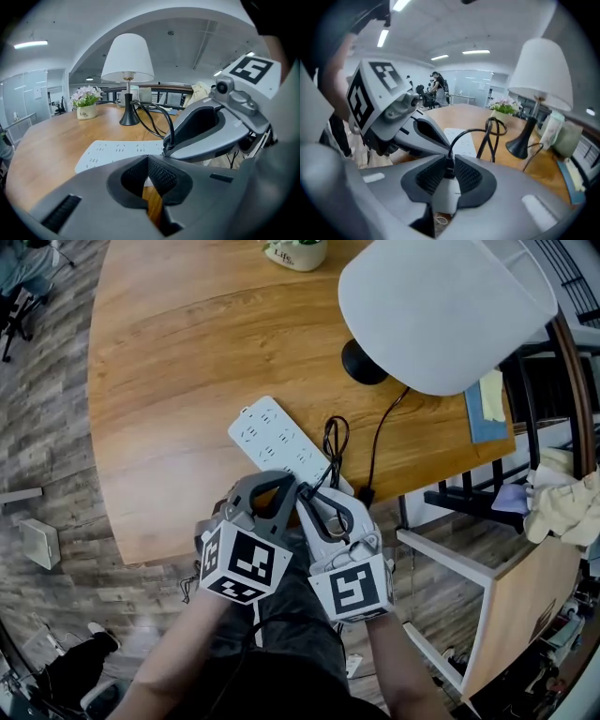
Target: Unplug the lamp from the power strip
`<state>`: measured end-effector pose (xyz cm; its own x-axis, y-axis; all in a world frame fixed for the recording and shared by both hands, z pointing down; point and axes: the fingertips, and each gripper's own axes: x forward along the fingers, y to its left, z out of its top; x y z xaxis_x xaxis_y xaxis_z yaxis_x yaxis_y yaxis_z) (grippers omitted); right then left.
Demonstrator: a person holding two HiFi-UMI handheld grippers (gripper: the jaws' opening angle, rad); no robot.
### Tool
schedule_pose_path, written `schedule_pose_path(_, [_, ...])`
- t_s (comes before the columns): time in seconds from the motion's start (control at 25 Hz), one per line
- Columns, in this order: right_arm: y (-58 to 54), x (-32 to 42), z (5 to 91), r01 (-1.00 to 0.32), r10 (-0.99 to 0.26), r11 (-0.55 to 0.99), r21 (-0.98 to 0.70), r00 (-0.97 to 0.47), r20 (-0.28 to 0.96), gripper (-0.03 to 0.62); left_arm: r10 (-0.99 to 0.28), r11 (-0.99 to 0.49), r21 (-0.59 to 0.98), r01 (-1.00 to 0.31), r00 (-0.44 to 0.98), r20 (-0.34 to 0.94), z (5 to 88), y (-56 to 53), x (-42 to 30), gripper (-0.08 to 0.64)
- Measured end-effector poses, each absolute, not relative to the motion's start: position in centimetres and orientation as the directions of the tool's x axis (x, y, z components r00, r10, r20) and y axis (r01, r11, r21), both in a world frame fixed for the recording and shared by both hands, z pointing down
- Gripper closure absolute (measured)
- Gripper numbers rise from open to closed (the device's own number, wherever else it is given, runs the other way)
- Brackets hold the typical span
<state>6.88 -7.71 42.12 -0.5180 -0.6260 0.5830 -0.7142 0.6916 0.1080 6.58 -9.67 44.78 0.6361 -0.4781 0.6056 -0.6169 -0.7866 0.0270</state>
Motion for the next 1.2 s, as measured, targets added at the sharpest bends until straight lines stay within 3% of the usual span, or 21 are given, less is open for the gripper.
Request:
schedule_pose_path(0.16, [-8.1,7.1,42.8,-0.751,-0.599,0.660,0.009,-0.518,0.610,0.482,-0.524,-0.778,-0.031,-0.628,0.621,0.583,44.5,-10.4,5.4,0.565])
schedule_pose_path(0.44, [-8.1,6.9,44.1,-0.754,-0.559,0.657,0.001,-0.487,0.671,0.502,-0.488,-0.820,-0.068,-0.569,0.632,0.602,44.7,-10.8,6.2,0.565])
schedule_pose_path(0.64, [-7.3,6.6,43.9,-0.657,-0.626,0.711,0.251,-0.429,0.651,0.512,-0.504,-0.812,-0.116,-0.572,0.586,0.634,44.8,-10.7,6.5,0.565])
schedule_pose_path(0.84, [-8.2,7.5,43.5,-0.783,-0.585,0.605,-0.145,-0.561,0.585,0.522,-0.504,-0.808,-0.103,-0.580,0.592,0.629,44.9,-10.6,6.3,0.565])
schedule_pose_path(0.92, [-8.2,7.5,43.5,-0.773,-0.589,0.631,-0.062,-0.530,0.610,0.522,-0.508,-0.805,-0.107,-0.583,0.585,0.632,44.9,-10.7,6.4,0.565])
schedule_pose_path(1.08, [-7.3,6.7,43.4,-0.648,-0.651,0.705,0.289,-0.428,0.627,0.525,-0.516,-0.801,-0.121,-0.586,0.573,0.637,44.9,-10.7,6.4,0.565])
schedule_pose_path(1.12, [-7.3,6.8,43.4,-0.657,-0.652,0.703,0.274,-0.440,0.617,0.525,-0.517,-0.800,-0.121,-0.588,0.573,0.636,44.9,-10.7,6.4,0.565])
schedule_pose_path(1.2, [-7.7,7.2,43.3,-0.748,-0.633,0.661,0.063,-0.510,0.583,0.528,-0.516,-0.799,-0.116,-0.590,0.574,0.636,44.9,-10.7,6.4,0.565])
